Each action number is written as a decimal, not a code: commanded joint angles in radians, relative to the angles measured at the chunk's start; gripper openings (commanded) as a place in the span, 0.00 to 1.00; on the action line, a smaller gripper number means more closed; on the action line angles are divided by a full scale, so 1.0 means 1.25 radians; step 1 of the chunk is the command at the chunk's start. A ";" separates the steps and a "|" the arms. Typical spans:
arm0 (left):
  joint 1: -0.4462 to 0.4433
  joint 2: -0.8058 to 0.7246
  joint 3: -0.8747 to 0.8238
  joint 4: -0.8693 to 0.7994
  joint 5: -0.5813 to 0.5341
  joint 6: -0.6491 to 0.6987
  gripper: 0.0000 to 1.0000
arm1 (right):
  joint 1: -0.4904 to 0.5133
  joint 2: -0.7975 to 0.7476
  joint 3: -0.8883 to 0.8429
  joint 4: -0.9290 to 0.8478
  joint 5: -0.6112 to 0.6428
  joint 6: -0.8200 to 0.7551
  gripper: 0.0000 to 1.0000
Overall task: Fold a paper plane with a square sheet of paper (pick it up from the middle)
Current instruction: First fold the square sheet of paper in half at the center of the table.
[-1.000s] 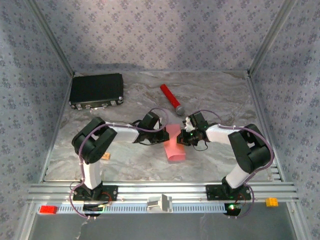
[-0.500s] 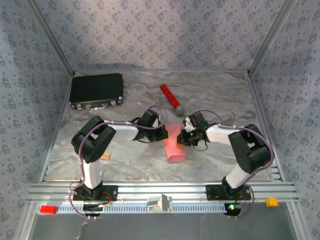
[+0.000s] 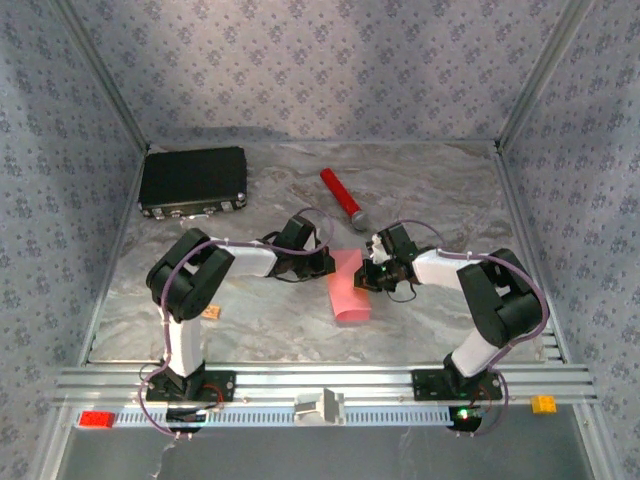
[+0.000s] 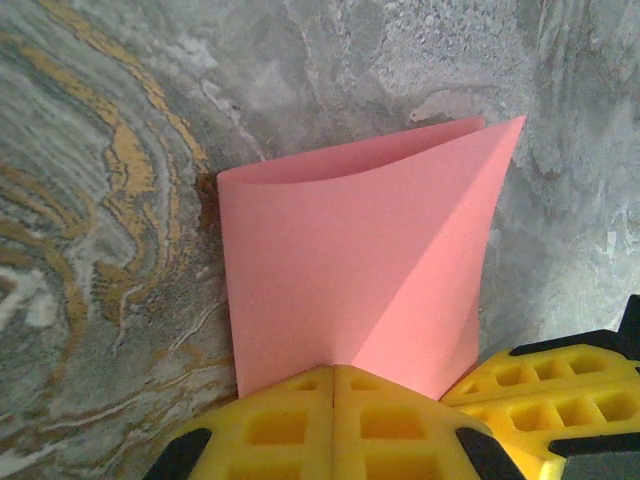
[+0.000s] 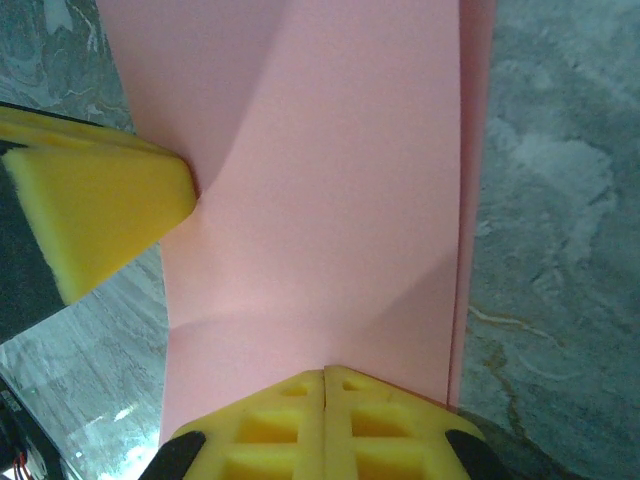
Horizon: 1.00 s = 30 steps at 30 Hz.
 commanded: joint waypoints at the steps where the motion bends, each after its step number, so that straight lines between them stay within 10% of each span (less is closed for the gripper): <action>1: 0.008 -0.010 0.013 -0.056 -0.025 0.015 0.00 | -0.005 0.014 -0.032 -0.087 0.069 0.006 0.00; 30: 0.046 0.079 0.099 -0.069 0.002 0.055 0.00 | -0.005 0.022 -0.036 -0.084 0.069 0.005 0.00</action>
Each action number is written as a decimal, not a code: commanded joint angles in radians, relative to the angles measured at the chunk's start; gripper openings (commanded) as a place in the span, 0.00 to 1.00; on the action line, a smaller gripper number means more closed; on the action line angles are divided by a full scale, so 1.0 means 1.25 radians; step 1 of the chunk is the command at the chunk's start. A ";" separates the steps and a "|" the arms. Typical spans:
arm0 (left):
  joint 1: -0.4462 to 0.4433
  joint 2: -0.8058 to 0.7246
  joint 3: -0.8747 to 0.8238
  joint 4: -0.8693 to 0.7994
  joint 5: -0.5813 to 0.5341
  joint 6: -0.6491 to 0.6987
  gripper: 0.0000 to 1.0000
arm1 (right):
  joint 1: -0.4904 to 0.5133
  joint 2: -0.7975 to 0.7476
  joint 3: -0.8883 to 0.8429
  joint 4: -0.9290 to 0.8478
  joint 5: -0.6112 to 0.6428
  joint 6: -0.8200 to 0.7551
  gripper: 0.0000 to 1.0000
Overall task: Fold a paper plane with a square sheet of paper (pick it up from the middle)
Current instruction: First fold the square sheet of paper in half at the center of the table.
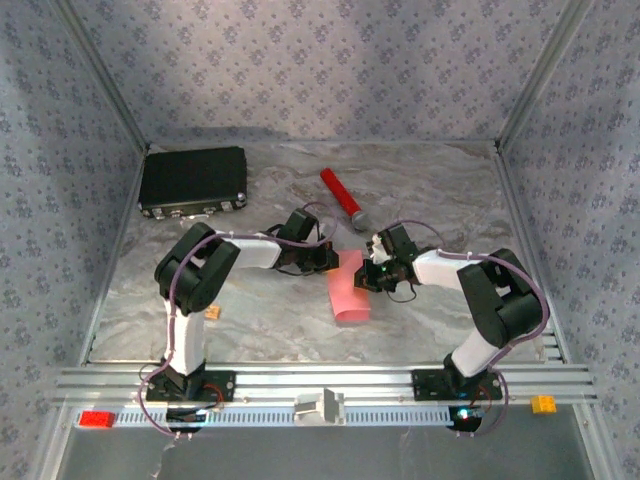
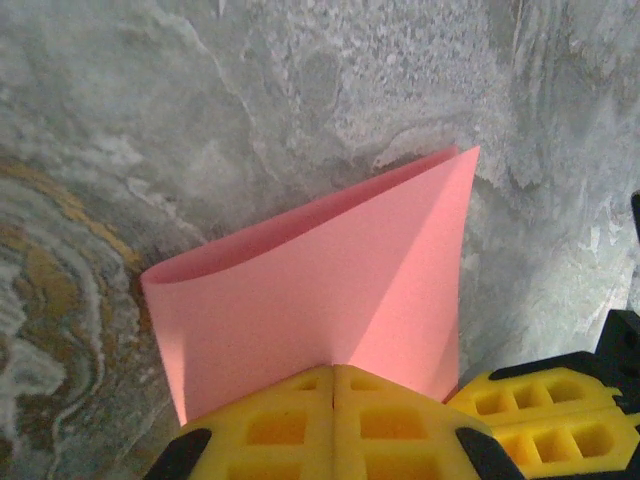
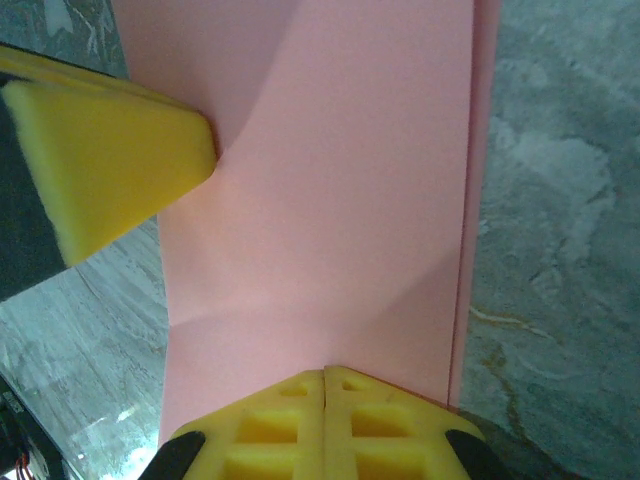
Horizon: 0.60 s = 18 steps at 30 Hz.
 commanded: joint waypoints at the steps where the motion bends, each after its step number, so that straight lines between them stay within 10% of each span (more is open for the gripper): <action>1: 0.030 0.025 0.019 -0.028 -0.055 0.011 0.00 | -0.006 0.022 -0.033 -0.088 0.071 0.002 0.00; 18: 0.055 0.041 0.054 -0.050 -0.127 -0.046 0.00 | -0.010 0.020 -0.038 -0.091 0.069 -0.004 0.00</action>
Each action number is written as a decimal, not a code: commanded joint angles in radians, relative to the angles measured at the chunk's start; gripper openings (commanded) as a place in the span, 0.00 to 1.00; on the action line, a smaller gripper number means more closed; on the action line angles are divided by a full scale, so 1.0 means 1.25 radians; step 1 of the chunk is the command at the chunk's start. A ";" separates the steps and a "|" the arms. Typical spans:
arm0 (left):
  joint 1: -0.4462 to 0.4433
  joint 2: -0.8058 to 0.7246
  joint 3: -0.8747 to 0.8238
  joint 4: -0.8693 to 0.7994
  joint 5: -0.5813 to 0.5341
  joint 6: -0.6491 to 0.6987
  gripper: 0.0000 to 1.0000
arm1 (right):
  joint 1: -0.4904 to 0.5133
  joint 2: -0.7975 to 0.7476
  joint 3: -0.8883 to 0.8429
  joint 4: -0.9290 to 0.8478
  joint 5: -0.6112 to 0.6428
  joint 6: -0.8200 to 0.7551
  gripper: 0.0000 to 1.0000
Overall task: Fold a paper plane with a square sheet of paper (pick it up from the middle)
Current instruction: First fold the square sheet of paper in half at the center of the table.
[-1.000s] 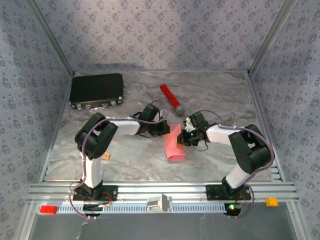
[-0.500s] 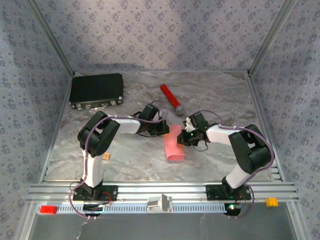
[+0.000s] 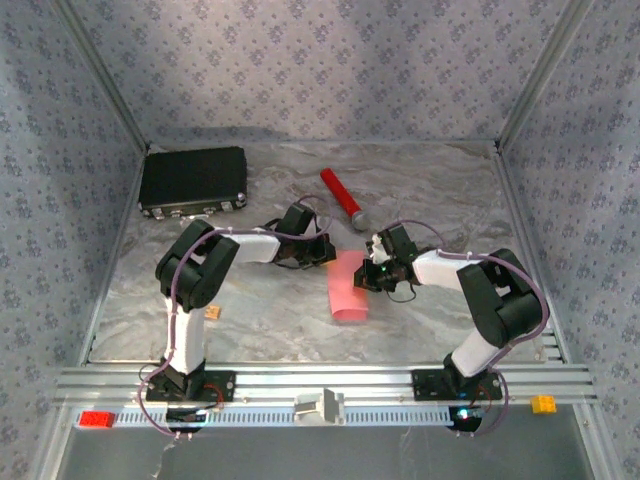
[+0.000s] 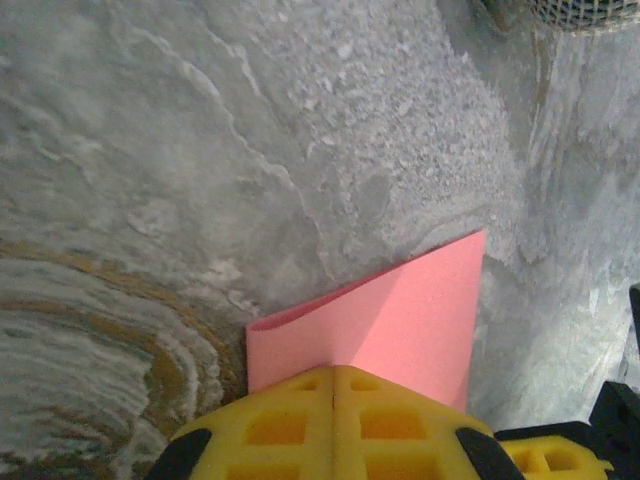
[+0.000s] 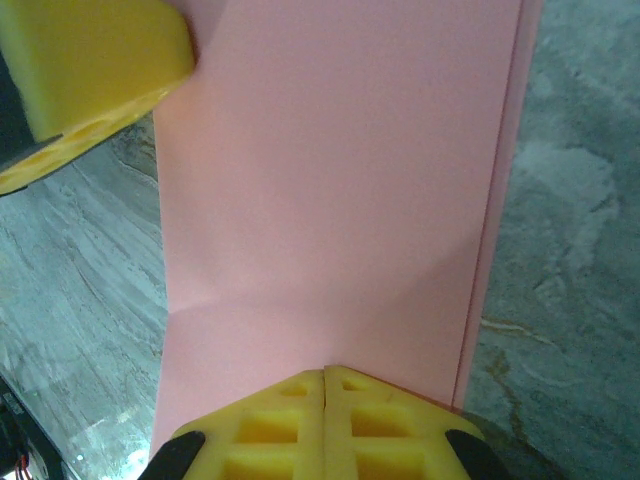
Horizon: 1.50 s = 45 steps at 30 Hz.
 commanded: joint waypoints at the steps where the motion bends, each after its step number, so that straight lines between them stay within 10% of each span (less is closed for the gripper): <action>1: 0.028 0.025 0.022 -0.034 -0.093 -0.008 0.00 | -0.010 0.019 -0.037 -0.099 0.068 -0.005 0.00; 29: 0.042 0.051 0.103 -0.089 -0.179 -0.034 0.00 | -0.013 0.022 -0.041 -0.098 0.063 -0.006 0.00; 45: -0.006 -0.098 0.049 -0.092 -0.051 0.010 0.01 | -0.009 0.011 -0.044 -0.073 0.080 0.034 0.00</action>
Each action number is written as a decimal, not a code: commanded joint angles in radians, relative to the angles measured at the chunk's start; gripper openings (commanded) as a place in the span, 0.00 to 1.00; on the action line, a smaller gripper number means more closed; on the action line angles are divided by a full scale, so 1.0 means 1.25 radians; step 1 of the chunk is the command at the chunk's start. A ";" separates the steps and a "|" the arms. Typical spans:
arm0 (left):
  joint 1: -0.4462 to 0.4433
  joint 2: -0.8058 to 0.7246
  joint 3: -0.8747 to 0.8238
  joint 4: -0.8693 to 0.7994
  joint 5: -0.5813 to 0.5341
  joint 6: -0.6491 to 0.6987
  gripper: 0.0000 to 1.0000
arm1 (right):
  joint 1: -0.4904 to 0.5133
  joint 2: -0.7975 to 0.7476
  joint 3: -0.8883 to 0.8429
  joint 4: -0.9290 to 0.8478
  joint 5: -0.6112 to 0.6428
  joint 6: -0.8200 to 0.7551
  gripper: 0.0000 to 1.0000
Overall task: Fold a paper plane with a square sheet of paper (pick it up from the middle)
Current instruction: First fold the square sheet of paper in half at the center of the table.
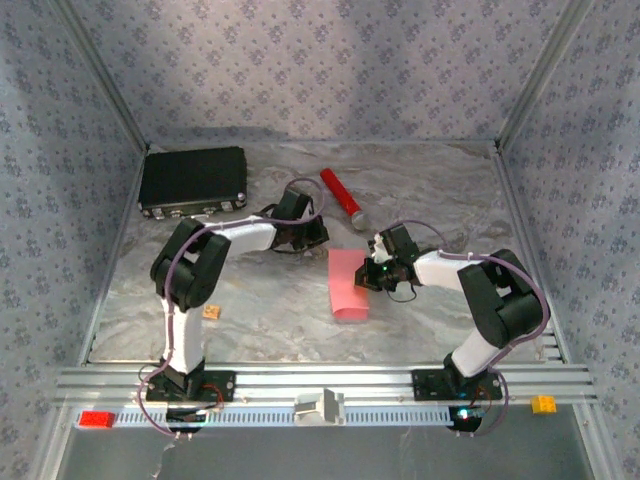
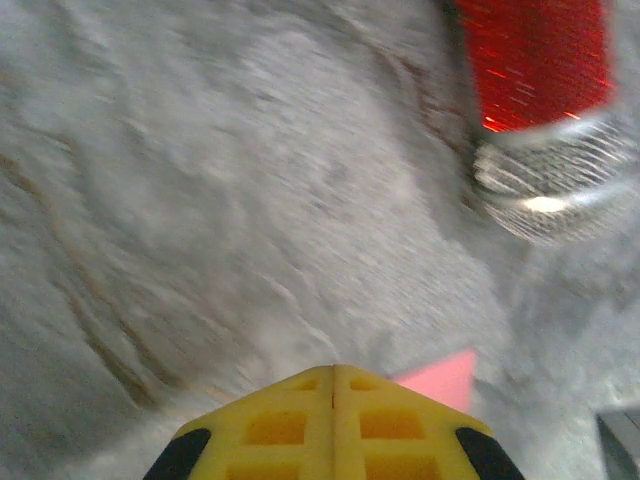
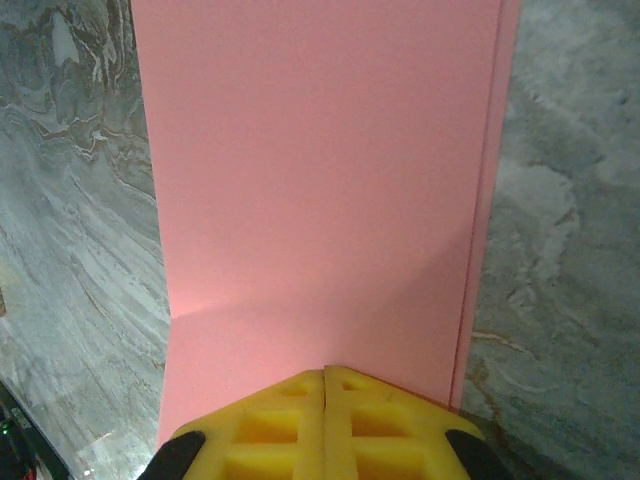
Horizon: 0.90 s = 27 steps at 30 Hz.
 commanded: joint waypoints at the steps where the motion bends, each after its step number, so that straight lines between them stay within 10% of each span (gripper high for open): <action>1: -0.042 -0.072 -0.046 0.000 0.083 0.026 0.01 | -0.002 0.012 -0.034 -0.096 0.077 0.009 0.00; 27: -0.131 -0.085 -0.319 0.110 0.097 0.034 0.01 | -0.006 -0.003 -0.049 -0.102 0.086 0.008 0.00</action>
